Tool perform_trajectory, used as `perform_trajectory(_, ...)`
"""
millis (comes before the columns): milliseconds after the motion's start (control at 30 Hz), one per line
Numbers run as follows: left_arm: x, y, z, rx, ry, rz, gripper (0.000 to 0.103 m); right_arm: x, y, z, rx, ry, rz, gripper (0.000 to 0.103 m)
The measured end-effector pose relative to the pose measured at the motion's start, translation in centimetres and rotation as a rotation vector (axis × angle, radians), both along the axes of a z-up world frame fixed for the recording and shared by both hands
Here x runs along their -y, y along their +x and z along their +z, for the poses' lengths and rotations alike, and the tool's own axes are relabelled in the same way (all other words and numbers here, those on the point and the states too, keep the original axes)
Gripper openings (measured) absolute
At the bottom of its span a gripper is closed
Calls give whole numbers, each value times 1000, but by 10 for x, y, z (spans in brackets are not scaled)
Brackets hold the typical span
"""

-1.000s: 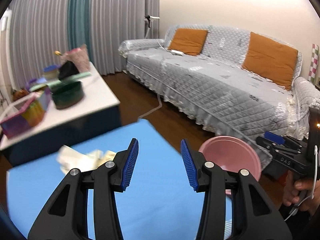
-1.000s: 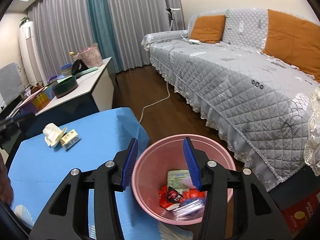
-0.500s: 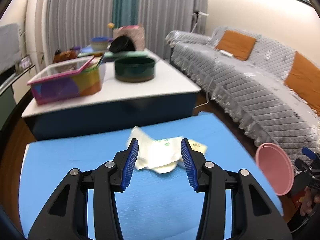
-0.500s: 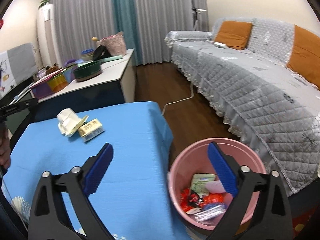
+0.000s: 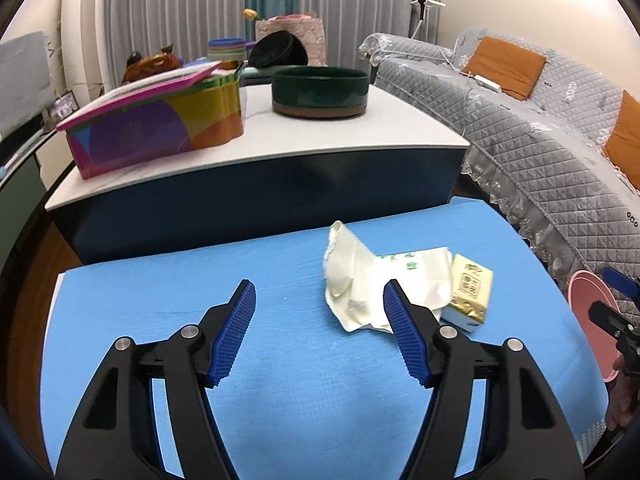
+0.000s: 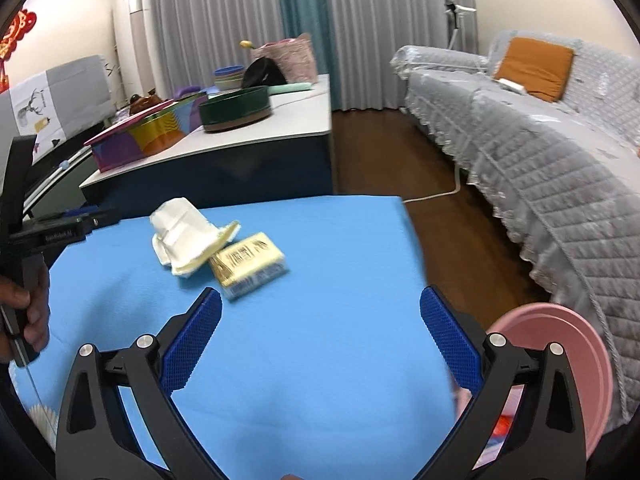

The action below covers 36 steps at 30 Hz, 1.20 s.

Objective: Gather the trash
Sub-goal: 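Grasp the white paper wrapper with the left tool while the right tool grasps the tissue packet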

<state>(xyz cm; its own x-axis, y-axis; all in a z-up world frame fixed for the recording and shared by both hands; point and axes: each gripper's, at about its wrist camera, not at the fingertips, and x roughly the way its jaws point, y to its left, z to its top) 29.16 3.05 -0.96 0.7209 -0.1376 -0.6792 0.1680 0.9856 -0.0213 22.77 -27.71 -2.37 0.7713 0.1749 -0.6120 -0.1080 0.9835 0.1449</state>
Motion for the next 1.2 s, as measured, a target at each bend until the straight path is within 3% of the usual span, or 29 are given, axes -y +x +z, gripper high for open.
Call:
perform_trajectory(433,2,33,-27,-56,-105,-8,65,-58,73,-36,-129,-10,157,98)
perform_trajectory(833,2,54,-56,-110,-144,-4,63,-81,105,-60,-197,-72,197,98)
perform_trajectory(1200,16,59,-59,-131,-126,-46,22,-86,113,-68,-223,-111,206,98)
